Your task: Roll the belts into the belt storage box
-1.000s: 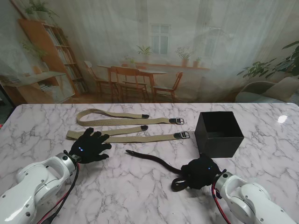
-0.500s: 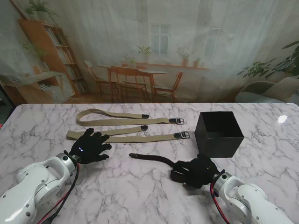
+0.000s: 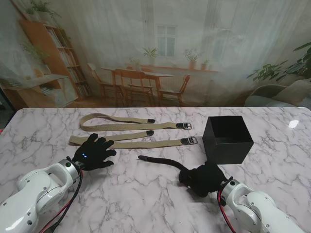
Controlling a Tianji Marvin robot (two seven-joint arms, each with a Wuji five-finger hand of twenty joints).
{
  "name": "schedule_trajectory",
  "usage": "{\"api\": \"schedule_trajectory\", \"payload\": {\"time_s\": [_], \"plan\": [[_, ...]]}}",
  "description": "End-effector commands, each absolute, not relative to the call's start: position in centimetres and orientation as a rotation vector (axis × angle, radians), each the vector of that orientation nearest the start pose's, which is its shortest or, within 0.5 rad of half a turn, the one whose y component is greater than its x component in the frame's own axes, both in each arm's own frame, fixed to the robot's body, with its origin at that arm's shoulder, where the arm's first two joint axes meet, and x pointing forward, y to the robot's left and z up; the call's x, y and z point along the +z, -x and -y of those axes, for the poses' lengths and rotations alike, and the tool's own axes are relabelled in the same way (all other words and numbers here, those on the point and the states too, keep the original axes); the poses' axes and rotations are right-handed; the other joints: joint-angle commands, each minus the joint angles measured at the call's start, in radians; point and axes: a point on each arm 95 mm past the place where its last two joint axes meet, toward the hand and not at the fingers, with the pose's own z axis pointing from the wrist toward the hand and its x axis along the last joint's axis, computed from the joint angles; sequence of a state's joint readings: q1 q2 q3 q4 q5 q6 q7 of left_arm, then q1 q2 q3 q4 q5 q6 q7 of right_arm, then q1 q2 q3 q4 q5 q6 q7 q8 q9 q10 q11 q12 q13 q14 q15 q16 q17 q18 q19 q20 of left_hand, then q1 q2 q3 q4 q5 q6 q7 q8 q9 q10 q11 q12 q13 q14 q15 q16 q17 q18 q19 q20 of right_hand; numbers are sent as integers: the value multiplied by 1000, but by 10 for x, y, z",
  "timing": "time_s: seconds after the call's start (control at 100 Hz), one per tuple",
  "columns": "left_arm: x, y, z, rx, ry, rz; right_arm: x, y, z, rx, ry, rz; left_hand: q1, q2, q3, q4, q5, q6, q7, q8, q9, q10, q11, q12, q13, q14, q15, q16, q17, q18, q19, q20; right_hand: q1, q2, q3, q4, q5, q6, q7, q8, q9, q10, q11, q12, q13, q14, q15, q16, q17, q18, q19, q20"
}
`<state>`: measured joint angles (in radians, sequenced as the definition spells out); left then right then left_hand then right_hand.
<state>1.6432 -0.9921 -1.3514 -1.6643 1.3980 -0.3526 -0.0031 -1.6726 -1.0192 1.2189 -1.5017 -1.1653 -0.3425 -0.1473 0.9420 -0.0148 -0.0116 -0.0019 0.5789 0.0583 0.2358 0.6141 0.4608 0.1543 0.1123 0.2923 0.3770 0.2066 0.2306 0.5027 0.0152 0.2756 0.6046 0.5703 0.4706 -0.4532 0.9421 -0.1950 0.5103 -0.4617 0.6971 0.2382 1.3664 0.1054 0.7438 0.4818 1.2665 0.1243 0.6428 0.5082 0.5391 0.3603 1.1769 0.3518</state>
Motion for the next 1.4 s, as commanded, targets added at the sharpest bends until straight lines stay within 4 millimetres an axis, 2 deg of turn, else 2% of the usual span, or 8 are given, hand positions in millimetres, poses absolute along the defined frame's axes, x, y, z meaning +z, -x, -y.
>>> {"api": "schedule_trajectory", "payload": {"time_s": [0.0,0.13,0.29,0.71,0.88,0.98,1.17,1.39], "plan": [[-317,-382,-40,-1246,679,-1903,-388,-347,19,1511,-959,-1881,22,18,-10,-19,15,5,10,10,-22,10,-10,9,15,5,-11,-1,-19,38,-34,-19,188,88,132,74,90,-23,62,36,90,-118,27,-11,5,-92,-39,-16,-29,37,-16,-11],[-317,-383,-39,-1247,679,-1905,-387,-348,19,1514,-952,-1902,19,19,-11,-19,15,4,10,10,-22,9,-9,9,15,5,-11,-1,-19,37,-34,-19,63,-34,92,-53,120,79,124,-129,93,-123,-30,-16,-3,-107,-51,5,-34,39,-25,14],[-317,-383,-39,-1247,682,-1910,-381,-347,18,1498,-942,-1948,20,19,-11,-19,16,6,10,10,-21,11,-9,9,16,5,-10,-1,-19,37,-35,-19,-198,-13,29,84,146,440,70,38,91,-153,-93,-45,-30,-136,-82,8,-34,-3,-16,14],[-318,-383,-40,-1244,685,-1906,-359,-342,25,1371,-1085,-2227,18,20,-11,-19,16,6,10,9,-21,10,-9,9,16,5,-10,-1,-19,37,-35,-19,-200,-103,268,164,-72,625,-22,244,-239,-233,-377,-217,-266,-180,-320,-127,-185,-154,-113,-24],[-318,-383,-39,-1244,685,-1907,-356,-341,26,1305,-1044,-2278,20,20,-10,-19,15,6,9,9,-21,9,-9,9,15,4,-11,-1,-19,37,-36,-19,-83,-207,542,259,-125,617,-40,299,-291,-270,-360,-238,-300,-210,-335,-148,-194,-183,-130,-31],[-318,-383,-39,-1244,685,-1908,-358,-341,26,1265,-989,-2281,21,19,-10,-19,15,6,10,10,-21,10,-9,9,16,4,-10,-1,-19,38,-35,-19,107,-262,604,188,-131,605,-12,325,-278,-297,-330,-239,-282,-232,-322,-152,-161,-217,-114,-34],[-319,-383,-40,-1243,685,-1909,-363,-342,24,1267,-881,-2209,21,19,-10,-19,15,5,10,10,-22,9,-9,9,16,4,-11,-1,-20,36,-36,-19,201,-274,305,-37,-16,483,132,343,-138,-324,-358,-224,-189,-232,-284,-100,-67,-255,-47,-31],[-319,-383,-40,-1242,687,-1908,-371,-339,17,1284,-852,-2150,20,21,-11,-19,14,5,9,9,-22,11,-9,9,15,4,-11,-1,-20,37,-35,-19,143,-186,120,-74,54,157,418,262,-140,-164,-199,-10,-144,-121,-162,-30,-86,-167,-18,2]]}}
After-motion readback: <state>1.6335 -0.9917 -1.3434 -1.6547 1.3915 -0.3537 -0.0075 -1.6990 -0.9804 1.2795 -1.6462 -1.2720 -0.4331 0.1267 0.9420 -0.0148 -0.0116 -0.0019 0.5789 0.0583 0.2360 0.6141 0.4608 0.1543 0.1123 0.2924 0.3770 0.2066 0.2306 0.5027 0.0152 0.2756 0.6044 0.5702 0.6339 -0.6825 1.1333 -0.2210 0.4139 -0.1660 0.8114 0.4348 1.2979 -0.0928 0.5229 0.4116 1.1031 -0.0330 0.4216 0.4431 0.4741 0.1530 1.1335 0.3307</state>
